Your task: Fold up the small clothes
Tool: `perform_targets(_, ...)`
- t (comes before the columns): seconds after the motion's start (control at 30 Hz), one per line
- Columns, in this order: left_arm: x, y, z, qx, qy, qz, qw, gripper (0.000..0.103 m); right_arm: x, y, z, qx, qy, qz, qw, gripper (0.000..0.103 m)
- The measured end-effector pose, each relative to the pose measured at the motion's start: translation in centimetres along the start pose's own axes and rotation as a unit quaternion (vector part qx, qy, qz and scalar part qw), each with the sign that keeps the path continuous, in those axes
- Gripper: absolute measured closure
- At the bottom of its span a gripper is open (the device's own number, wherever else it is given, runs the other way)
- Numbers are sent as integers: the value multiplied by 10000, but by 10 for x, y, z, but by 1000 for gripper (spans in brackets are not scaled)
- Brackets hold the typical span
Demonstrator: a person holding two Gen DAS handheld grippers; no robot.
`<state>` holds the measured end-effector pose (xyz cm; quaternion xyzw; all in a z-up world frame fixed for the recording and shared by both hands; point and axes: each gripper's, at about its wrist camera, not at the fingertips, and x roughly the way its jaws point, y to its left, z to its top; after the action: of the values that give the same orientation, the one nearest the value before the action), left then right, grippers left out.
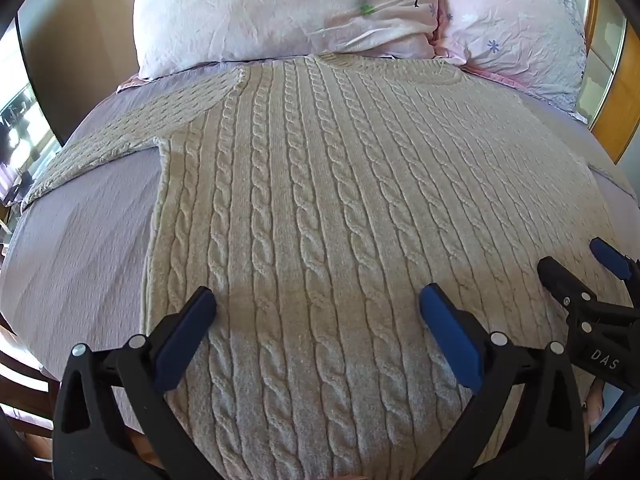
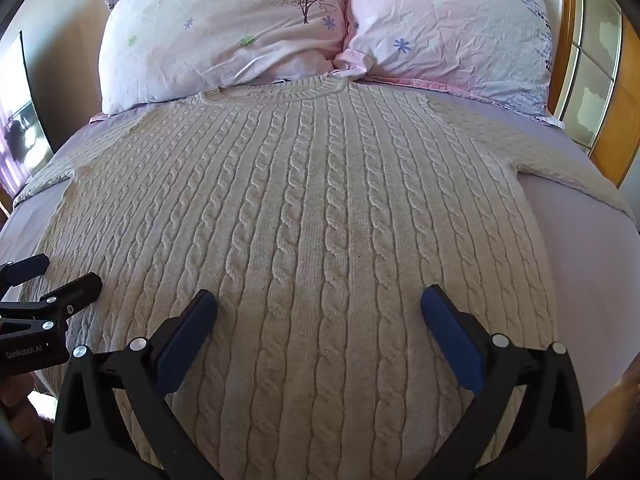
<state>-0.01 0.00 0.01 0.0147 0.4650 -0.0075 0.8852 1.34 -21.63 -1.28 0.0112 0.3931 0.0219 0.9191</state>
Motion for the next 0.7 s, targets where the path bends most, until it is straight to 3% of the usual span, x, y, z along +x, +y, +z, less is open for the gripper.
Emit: perform_targets(0.7,0,0,0,1,-19,0,10000,2,0,1,1,56,15,-47,10000,1)
